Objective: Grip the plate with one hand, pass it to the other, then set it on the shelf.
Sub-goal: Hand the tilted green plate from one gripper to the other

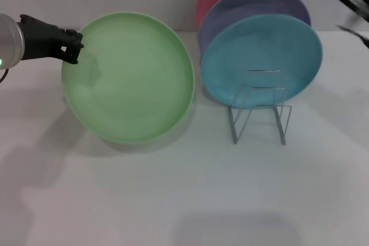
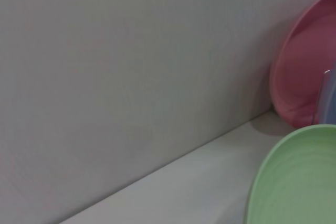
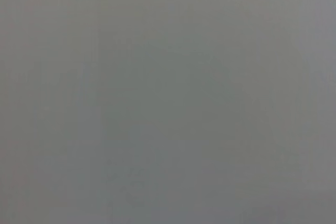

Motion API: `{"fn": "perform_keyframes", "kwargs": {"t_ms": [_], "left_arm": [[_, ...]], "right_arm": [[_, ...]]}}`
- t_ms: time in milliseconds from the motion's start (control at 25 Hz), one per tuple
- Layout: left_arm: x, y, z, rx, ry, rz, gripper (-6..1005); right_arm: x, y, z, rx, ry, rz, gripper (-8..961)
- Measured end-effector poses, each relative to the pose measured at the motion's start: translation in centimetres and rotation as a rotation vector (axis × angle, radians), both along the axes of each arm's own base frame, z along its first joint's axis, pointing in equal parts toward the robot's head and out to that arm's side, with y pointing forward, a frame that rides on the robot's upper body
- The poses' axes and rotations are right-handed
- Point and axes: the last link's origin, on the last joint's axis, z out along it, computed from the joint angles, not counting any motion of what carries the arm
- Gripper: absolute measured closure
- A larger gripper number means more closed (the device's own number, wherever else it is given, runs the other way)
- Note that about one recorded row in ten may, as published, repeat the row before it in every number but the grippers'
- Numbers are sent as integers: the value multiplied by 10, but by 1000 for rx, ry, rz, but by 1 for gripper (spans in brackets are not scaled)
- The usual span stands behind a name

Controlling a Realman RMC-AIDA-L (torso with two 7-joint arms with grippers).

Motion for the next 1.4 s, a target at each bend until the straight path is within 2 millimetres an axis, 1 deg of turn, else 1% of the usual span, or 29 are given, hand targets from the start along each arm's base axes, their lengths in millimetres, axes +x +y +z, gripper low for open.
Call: {"fn": "perform_keyframes", "kwargs": {"t_ms": [40,80,120,160,200,240,360,400,440,480,520,600,640,760,800,840,1000,1400], "left_arm": [[0,0,0,2,0,-1,962],[0,0,0,3,-2,-2,961],[0,1,1,7,-2,-2,960],[0,1,2,8,-2,-1,960],[0,1,3,11,-2,-2,959],[0,1,3,11,-2,-2,959],[1,2,4,16,-1,-8,957],[2,3,4,18,-1,-11,956],[2,3,4,18,-1,-11,956],[2,3,4,18,-1,-12,955],[2,3,4,18,-1,-13,954],[3,3,4,19,-1,-16,953],[3,3,4,19,-1,-16,953],[4,3,3,16,-2,-22,951],[4,3,3,15,2,-26,950],[4,3,3,15,2,-26,950],[4,3,3,13,1,-29,947],[4,2,-1,1,-5,-28,941]], "right_arm": [[-18,12,-1,-50,-44,-27,127],[-18,12,-1,-50,-44,-27,127],[-39,28,-2,-123,-94,-78,127],[-39,28,-2,-123,-94,-78,127],[-64,37,-7,-199,-169,-101,127],[-64,37,-7,-199,-169,-101,128],[-91,42,-15,-311,-279,-163,128],[-103,44,-20,-371,-340,-227,128],[-103,44,-20,-371,-340,-227,128],[-110,47,-21,-409,-383,-273,128],[-110,47,-21,-409,-383,-273,128],[-115,50,-28,-482,-431,-309,127],[-115,50,-28,-482,-431,-309,127],[-117,54,-37,-535,-462,-324,127],[-116,57,-44,-558,-476,-338,127],[-116,57,-44,-558,-476,-338,128],[-107,65,-58,-589,-510,-383,128],[-104,69,-74,-601,-542,-389,127]]}}
